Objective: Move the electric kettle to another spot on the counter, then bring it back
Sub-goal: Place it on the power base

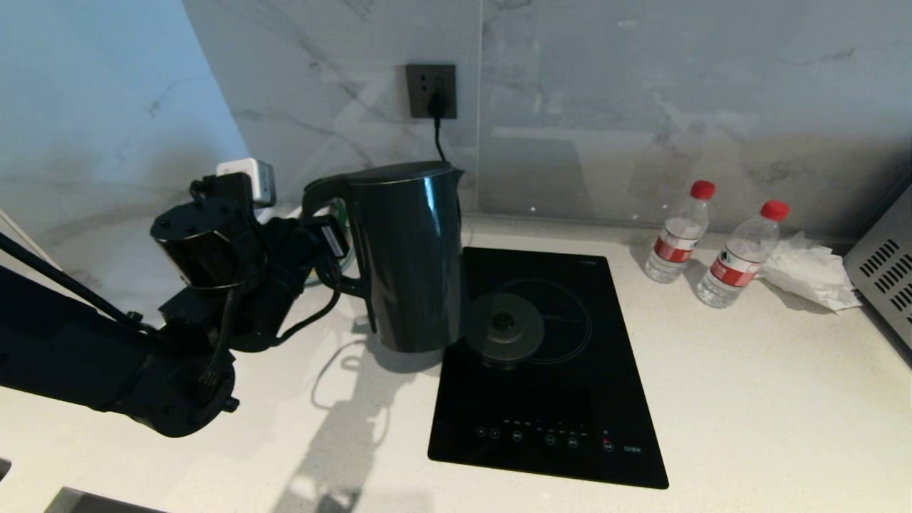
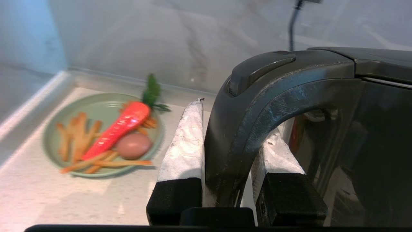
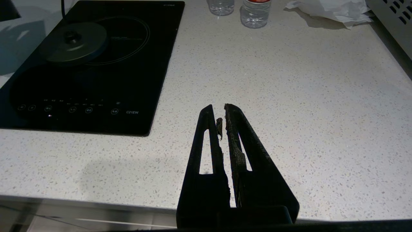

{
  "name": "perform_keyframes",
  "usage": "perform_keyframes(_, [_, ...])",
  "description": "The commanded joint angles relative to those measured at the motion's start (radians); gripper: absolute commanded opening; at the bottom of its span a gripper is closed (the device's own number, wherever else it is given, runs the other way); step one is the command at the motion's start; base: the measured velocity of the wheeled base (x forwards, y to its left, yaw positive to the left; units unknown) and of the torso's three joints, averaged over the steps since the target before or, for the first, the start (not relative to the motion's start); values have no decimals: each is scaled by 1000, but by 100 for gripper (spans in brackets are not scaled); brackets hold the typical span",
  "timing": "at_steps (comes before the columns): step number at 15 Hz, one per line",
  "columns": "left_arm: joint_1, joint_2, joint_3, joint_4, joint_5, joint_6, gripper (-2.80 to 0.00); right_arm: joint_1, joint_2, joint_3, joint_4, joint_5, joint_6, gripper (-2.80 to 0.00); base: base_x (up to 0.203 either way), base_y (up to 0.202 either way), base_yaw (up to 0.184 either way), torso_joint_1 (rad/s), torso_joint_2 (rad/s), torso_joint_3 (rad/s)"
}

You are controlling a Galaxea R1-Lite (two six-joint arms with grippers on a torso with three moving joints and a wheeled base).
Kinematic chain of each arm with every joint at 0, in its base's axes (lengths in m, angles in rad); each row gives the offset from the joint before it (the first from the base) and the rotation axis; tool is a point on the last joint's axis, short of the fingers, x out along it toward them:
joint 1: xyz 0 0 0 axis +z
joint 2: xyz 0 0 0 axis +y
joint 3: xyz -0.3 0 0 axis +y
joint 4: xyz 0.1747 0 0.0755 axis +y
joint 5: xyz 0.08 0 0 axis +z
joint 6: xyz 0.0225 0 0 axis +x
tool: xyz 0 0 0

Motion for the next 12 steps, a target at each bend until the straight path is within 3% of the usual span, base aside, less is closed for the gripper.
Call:
perform_keyframes(1, [-41, 20, -8, -8, 7, 0, -280, 1, 0, 0, -1, 0, 0, -280, 0, 0, 0, 0, 0, 0])
perform_keyframes(4, [-88, 50, -28, -8, 58, 1, -280, 0, 0, 0, -1, 0, 0, -280, 0, 0, 0, 0, 0, 0])
perform_keyframes(12, [-184, 122, -100, -7, 116, 14, -280, 0, 0, 1, -1, 0, 0, -280, 0, 0, 0, 0, 0, 0])
